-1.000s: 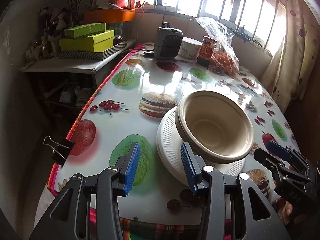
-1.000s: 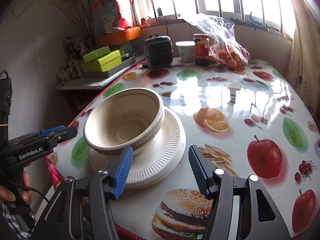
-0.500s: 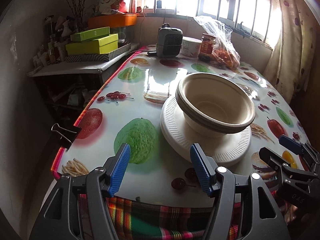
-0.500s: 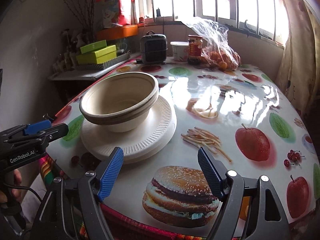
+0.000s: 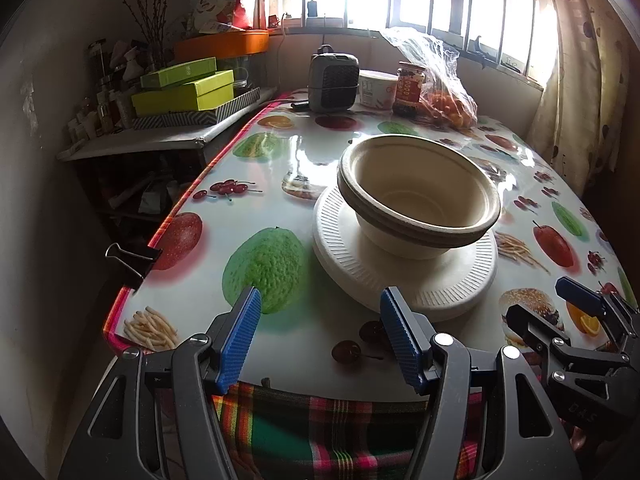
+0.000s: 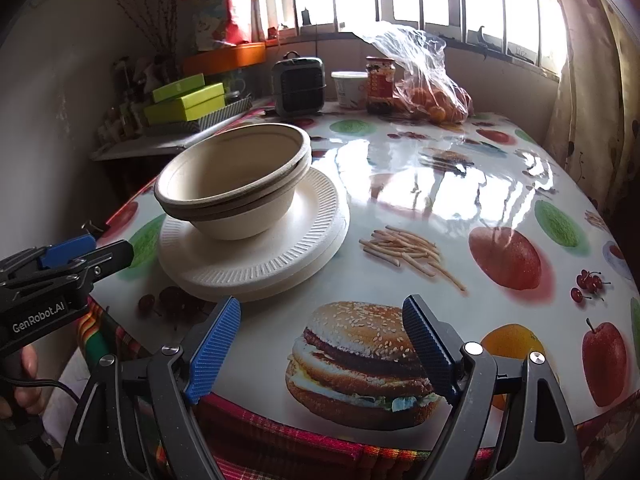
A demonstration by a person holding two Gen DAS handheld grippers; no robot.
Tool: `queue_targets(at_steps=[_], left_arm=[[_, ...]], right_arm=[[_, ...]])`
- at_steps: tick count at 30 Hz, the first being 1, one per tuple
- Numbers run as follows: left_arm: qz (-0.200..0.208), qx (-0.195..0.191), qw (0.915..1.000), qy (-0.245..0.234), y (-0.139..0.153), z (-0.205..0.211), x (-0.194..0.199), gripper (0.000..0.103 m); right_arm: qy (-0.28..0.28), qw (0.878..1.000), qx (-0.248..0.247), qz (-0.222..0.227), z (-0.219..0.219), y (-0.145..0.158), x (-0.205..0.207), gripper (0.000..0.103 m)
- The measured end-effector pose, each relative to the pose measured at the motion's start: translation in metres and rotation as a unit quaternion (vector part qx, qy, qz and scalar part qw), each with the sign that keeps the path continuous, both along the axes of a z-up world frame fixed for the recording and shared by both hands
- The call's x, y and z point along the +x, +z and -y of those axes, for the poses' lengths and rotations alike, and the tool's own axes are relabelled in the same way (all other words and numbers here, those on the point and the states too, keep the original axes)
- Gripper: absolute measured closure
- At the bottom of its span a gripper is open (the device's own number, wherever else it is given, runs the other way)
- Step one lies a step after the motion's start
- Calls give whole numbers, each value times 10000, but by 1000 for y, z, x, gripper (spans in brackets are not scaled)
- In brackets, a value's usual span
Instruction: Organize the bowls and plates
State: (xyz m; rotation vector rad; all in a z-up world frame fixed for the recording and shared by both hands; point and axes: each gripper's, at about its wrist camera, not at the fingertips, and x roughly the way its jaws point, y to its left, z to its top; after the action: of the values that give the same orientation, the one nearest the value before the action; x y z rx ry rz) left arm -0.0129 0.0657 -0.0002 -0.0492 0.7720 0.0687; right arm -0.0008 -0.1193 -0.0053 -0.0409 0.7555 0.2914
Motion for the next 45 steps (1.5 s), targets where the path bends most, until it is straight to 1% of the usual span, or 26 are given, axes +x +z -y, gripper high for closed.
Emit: queue_targets(at_steps=[2, 3, 5, 8, 16, 38, 45], left_arm=[[-69, 273, 9996, 100, -2, 6, 0, 40], [-65, 337, 9994, 91, -2, 8, 0, 40], [-52, 194, 9998, -38, -2, 9, -1, 40], [-47, 224, 9997, -35, -2, 10, -2, 40], [-63, 156, 9999, -27, -2, 8, -2, 40], [-30, 214, 9997, -58, -1, 10, -3, 40], [-22, 154, 9998, -113, -2, 9, -3, 40]], right_arm=[[-17, 10000, 23, -31, 1, -1, 0, 19], [-25, 10000, 35, -38, 1, -1, 0, 19], [-38, 10000, 43, -42, 2, -2, -1, 19], [-56, 9999, 62, -64, 2, -2, 0, 19], [-43, 9999, 70, -83, 2, -4, 0, 19], [-48, 9999, 68, -70, 2, -3, -1, 19], [-52, 9999, 70, -72, 1, -3, -1, 19]])
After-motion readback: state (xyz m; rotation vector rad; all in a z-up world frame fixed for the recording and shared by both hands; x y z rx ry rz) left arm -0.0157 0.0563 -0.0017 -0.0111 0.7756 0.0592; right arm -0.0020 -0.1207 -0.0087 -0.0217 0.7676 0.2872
